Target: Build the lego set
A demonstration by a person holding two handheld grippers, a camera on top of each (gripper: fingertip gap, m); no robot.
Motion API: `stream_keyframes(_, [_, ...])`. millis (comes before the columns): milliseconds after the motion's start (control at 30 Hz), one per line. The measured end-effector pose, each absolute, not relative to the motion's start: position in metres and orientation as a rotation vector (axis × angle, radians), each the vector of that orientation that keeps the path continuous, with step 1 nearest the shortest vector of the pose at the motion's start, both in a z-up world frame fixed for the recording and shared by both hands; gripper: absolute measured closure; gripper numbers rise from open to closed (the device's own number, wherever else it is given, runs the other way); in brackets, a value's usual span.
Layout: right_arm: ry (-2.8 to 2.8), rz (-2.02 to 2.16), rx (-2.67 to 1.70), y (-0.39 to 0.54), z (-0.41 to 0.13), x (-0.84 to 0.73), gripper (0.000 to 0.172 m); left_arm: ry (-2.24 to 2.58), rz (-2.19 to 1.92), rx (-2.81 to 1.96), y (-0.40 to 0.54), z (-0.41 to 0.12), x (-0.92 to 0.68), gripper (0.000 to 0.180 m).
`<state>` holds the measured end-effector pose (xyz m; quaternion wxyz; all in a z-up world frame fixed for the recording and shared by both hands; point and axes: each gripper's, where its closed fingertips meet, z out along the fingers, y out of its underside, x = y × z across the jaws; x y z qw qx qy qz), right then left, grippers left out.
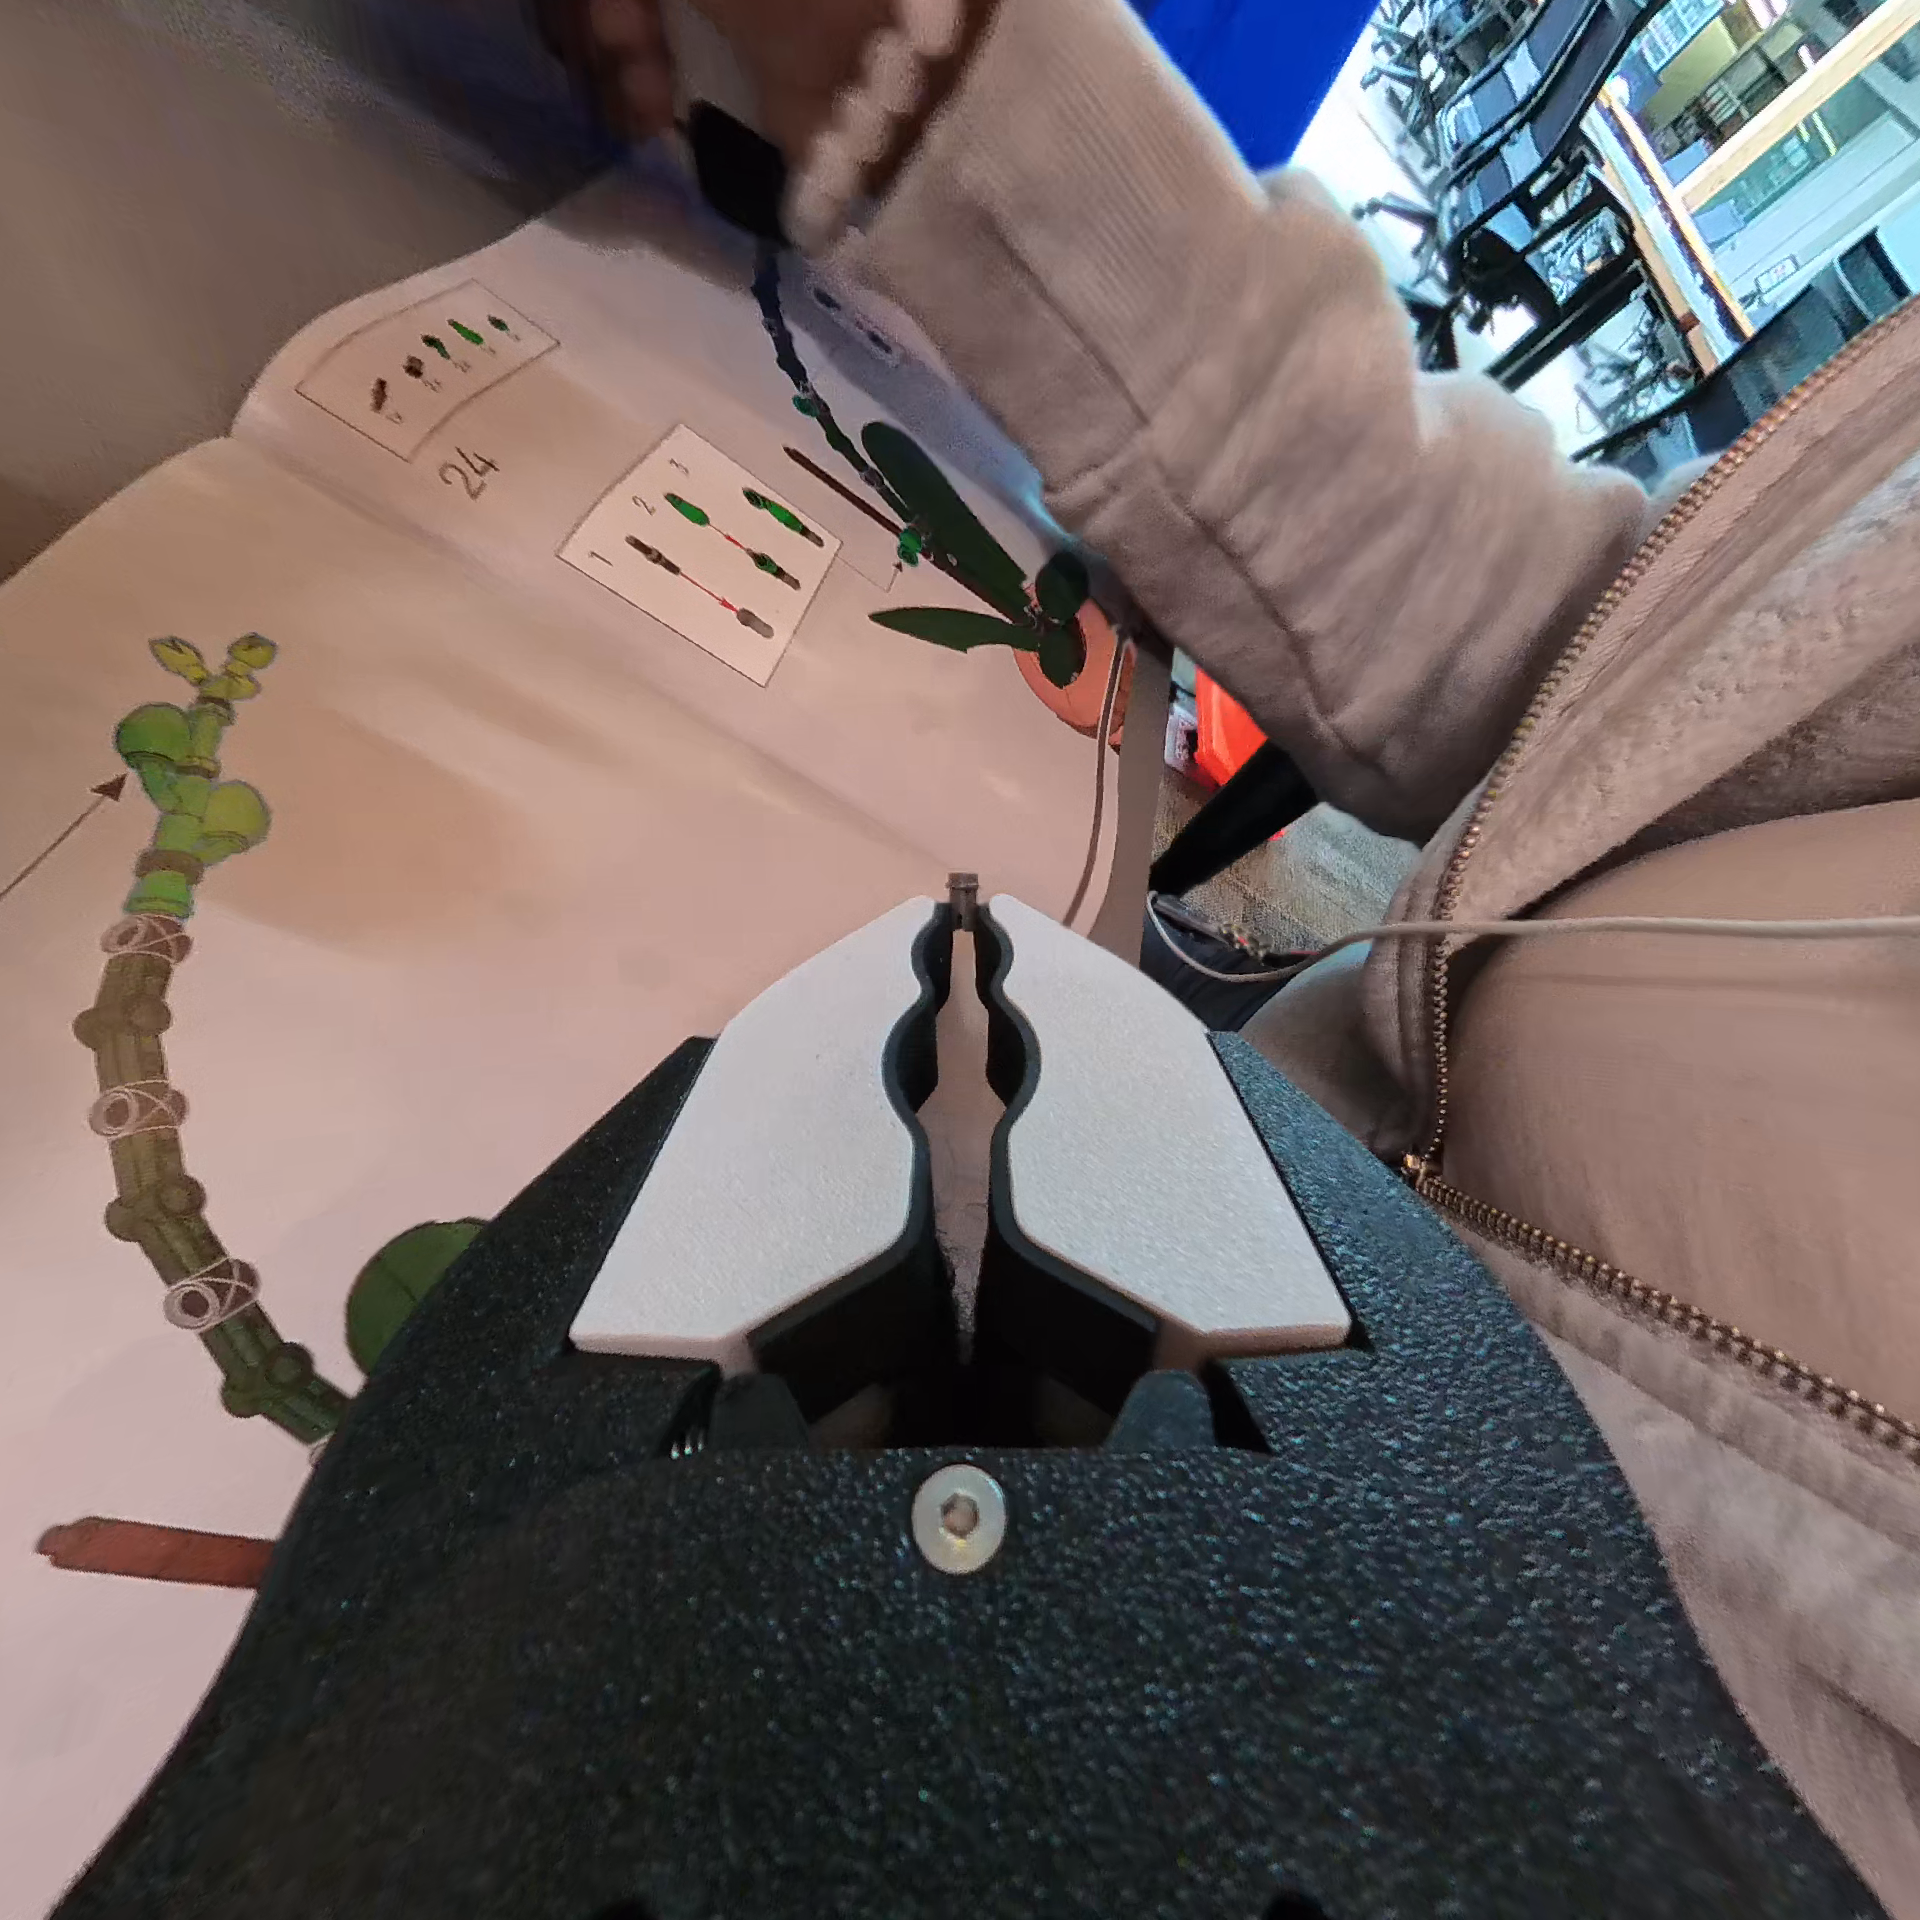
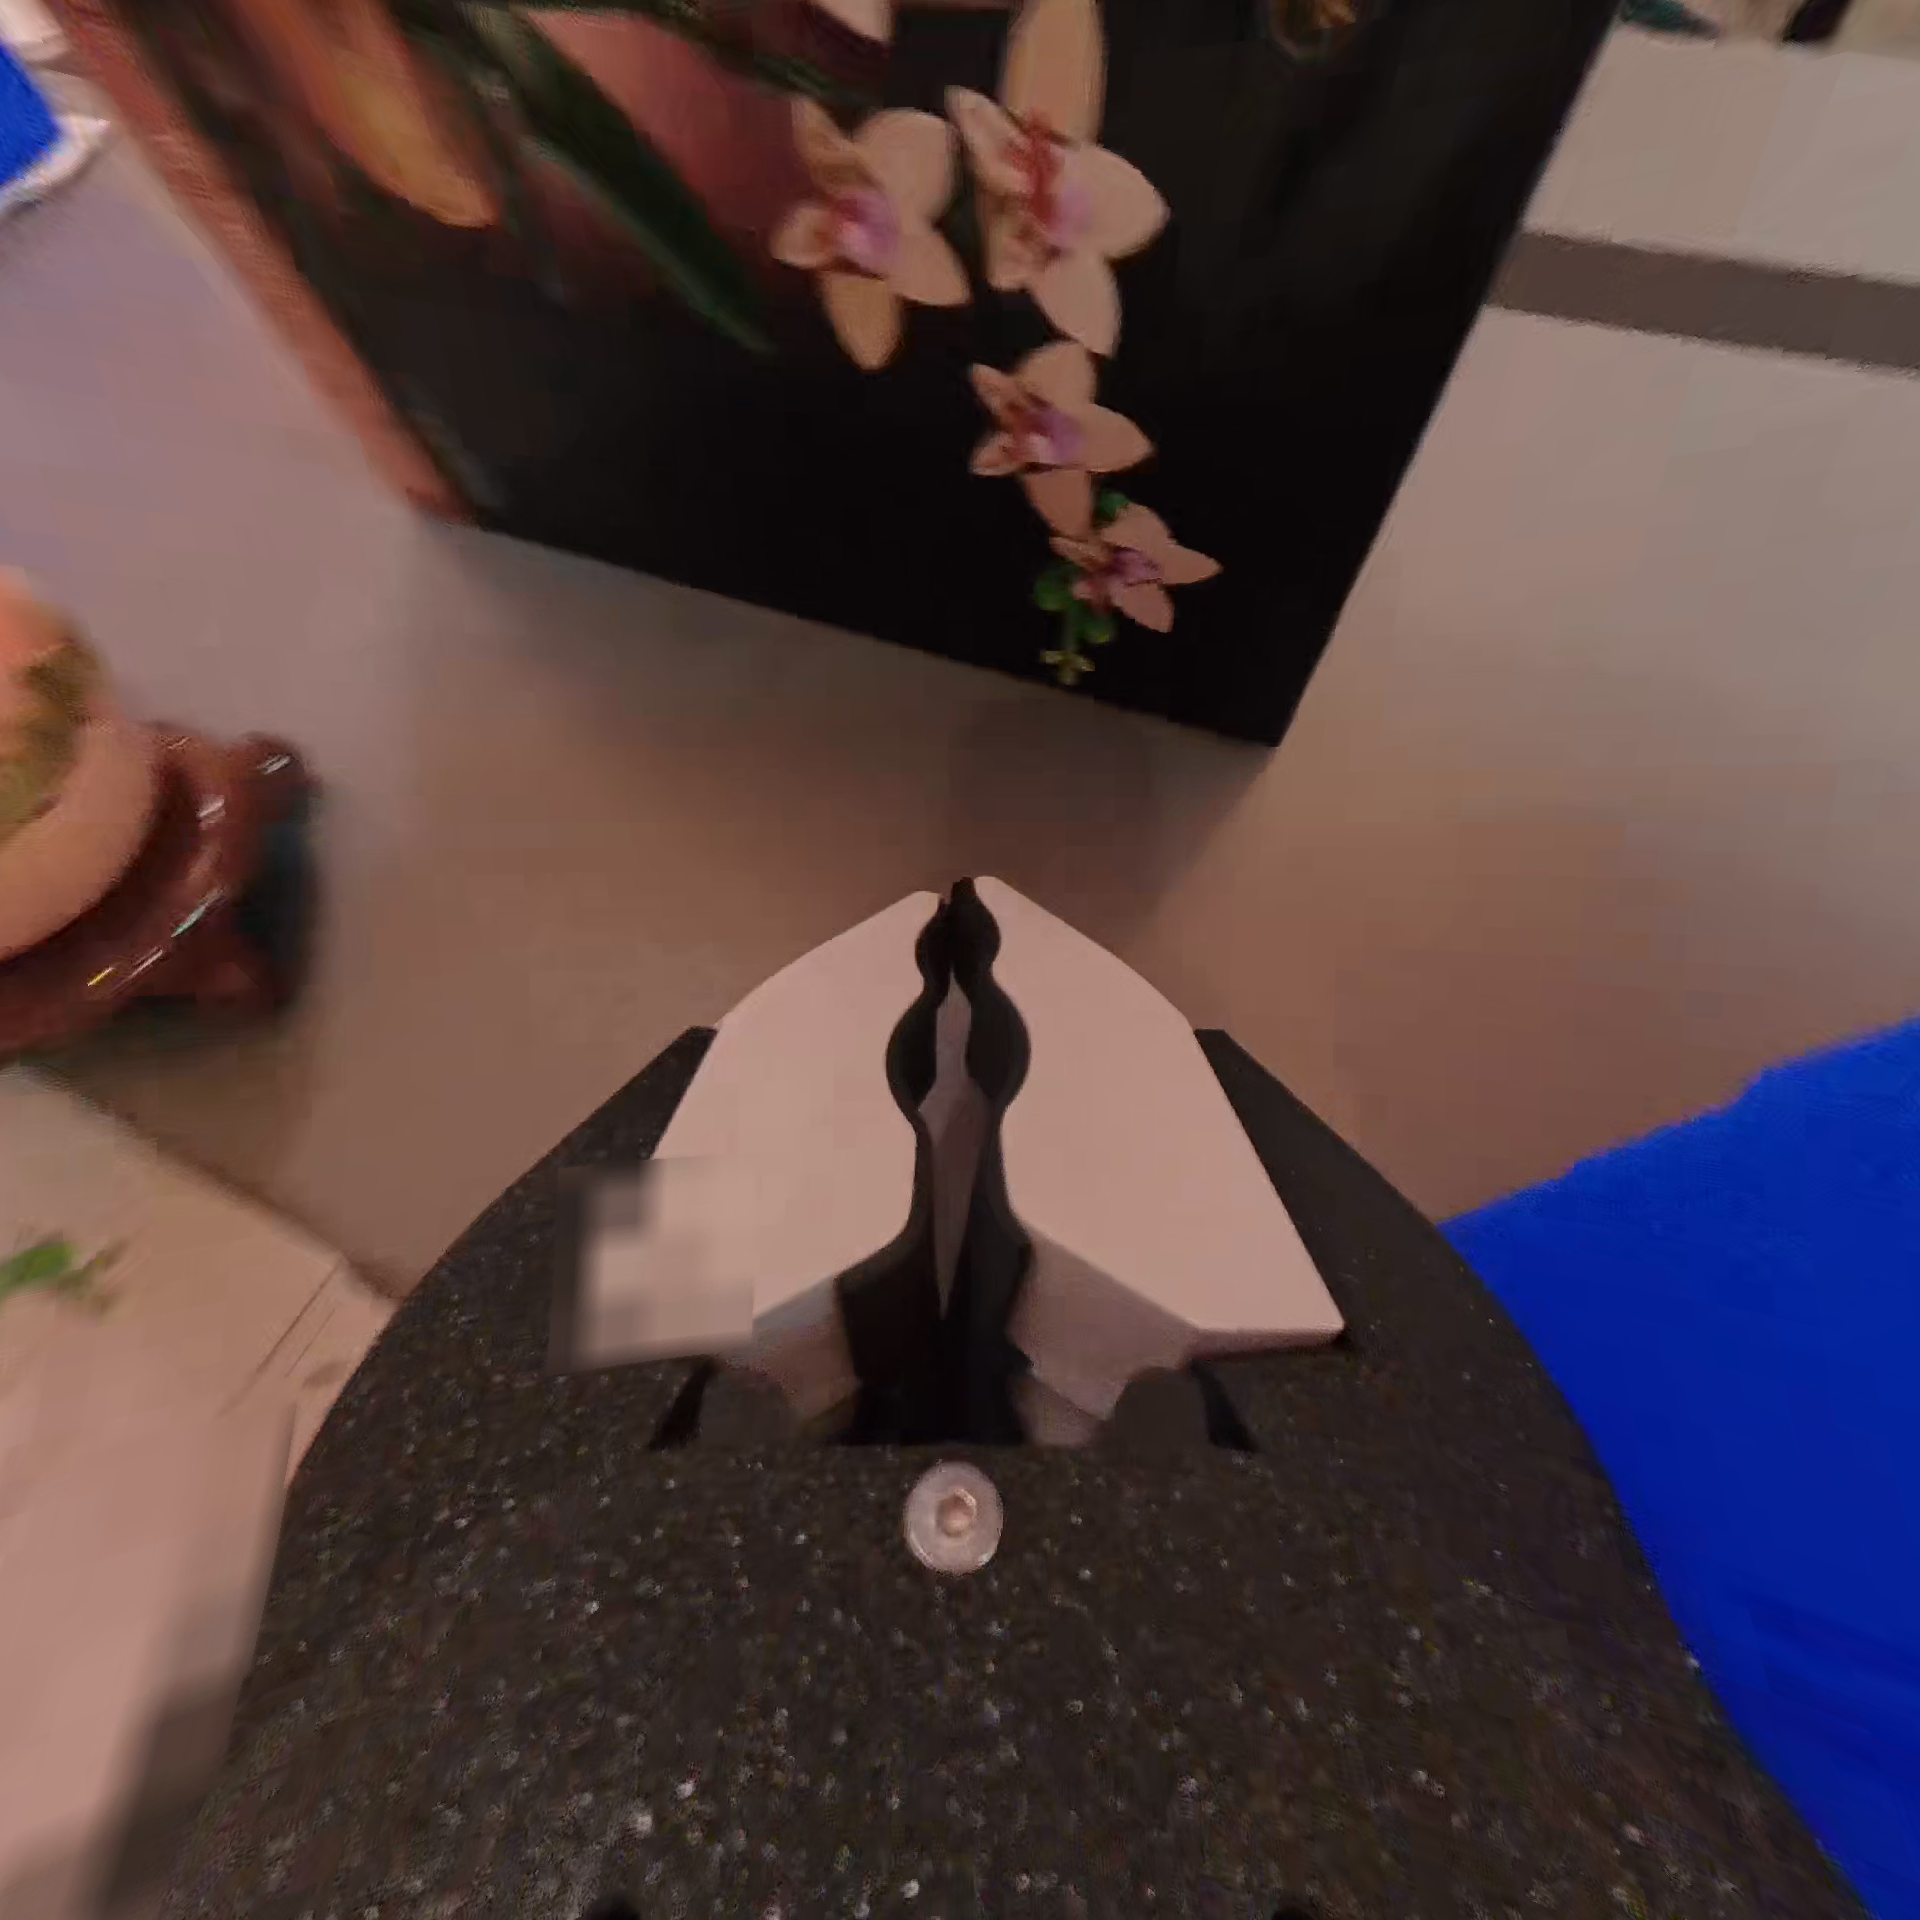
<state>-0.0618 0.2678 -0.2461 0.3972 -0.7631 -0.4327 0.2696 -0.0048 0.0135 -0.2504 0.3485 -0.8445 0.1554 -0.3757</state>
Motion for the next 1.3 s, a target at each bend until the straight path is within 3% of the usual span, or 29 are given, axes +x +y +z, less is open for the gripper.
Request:
stream_keyframes(167, [-1.363, 0.702, -1.915, 0.220, -0.254, -0.039, 0.172, 0.389, -0.959, -2.194, 0.016, -0.251, -0.008, 0.177])
stream_keyframes(567, [-1.278, 0.158, -1.837, 0.249, -0.248, 0.090, 0.154, 0.417, -0.924, -2.225, 0.017, -0.255, -0.006, 0.177])
stream_keyframes(667, [-1.297, 0.079, -1.748, 0.261, -0.242, 0.106, 0.162, 0.415, -0.930, -2.226, 0.018, -0.255, -0.006, 0.177])
stream_keyframes(1000, [-1.274, -0.021, -1.732, 0.311, -0.241, 0.131, 0.165, 0.418, -0.935, -2.208, 0.017, -0.253, -0.005, 0.177])
stream_keyframes(1300, [-1.247, -0.011, -1.855, 0.329, -0.240, 0.174, 0.160, 0.428, -0.983, -2.187, 0.012, -0.250, -0.004, 0.177])
